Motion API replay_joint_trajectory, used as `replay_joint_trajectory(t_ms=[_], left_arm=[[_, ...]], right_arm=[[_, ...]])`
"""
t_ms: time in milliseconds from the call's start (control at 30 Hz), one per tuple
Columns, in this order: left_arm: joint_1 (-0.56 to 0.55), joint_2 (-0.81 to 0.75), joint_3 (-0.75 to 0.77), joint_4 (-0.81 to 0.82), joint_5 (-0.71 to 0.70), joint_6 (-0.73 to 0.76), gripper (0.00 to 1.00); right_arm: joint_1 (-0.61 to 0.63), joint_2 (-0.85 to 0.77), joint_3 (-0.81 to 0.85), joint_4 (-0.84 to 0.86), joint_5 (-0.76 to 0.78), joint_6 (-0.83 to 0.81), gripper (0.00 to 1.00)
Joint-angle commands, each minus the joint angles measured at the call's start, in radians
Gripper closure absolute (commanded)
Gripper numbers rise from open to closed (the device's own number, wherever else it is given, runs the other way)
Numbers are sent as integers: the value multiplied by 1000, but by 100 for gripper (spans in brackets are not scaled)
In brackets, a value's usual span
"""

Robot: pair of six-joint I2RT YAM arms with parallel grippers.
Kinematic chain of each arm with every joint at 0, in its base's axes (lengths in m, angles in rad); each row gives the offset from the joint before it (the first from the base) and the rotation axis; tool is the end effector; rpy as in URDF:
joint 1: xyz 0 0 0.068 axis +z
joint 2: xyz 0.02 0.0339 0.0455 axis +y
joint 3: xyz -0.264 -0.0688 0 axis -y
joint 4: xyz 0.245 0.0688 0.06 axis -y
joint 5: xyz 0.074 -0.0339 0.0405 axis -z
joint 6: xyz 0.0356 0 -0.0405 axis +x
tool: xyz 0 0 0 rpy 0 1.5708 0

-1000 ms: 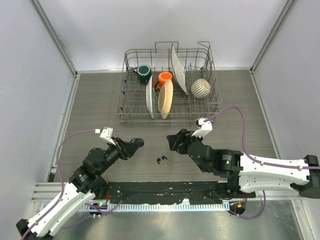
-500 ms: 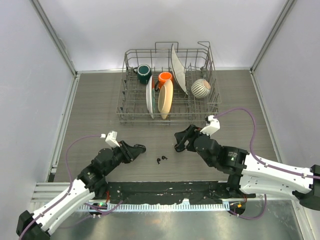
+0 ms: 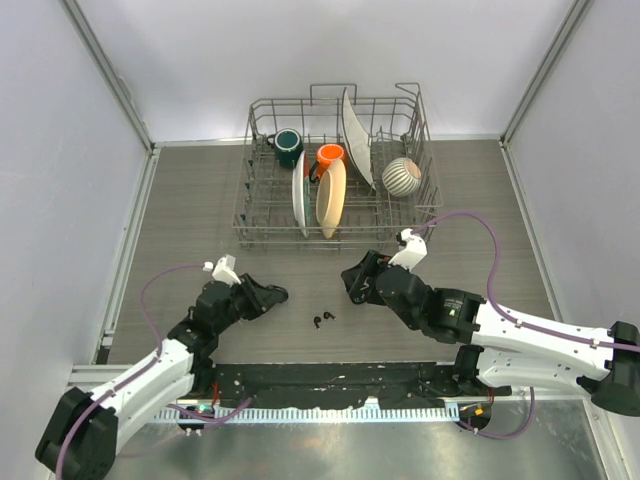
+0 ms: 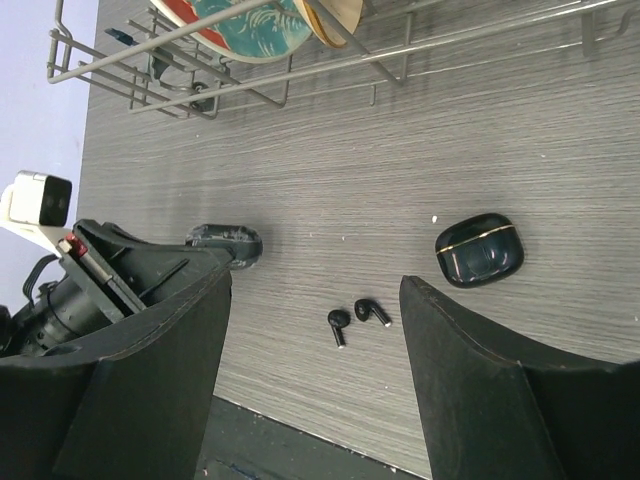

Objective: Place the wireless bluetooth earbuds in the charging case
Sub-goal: Place the charging case at the center of the board.

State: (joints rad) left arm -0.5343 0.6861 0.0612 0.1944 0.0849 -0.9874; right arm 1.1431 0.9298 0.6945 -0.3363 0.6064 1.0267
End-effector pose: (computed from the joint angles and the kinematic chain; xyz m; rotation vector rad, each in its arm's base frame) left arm 0.1267 -0.0785 0.1404 -0.4283 2.1200 -1.0224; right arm 0.1019 0.1747 0.2705 0.2331 2.0929 0.6985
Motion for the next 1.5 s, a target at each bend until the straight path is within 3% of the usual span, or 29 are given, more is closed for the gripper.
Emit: replay_joint_trajectory(t_ms=[0, 200, 467, 733, 833, 1400, 1467], left_arm=[[66, 61, 45, 113, 104, 13, 98], [85, 188, 109, 92, 133, 23, 94], [86, 309, 114, 195, 148, -36, 85], [88, 342, 69, 305, 40, -140, 80], [86, 355, 49, 347, -8, -169, 74], [86, 414, 57, 220, 3, -148, 63], [86, 412, 71, 197, 6, -143, 57]], right_arm=[[-5, -8, 34, 10, 4, -1, 26], [-8, -9, 28, 11, 6, 7, 26], [-6, 17, 42, 16, -13, -7, 26], [-6, 44, 42, 45, -31, -4, 26], [-6, 63, 53, 51, -45, -13, 26], [-8, 67, 45, 69, -54, -11, 26], [-6, 64, 40, 71, -57, -8, 26]])
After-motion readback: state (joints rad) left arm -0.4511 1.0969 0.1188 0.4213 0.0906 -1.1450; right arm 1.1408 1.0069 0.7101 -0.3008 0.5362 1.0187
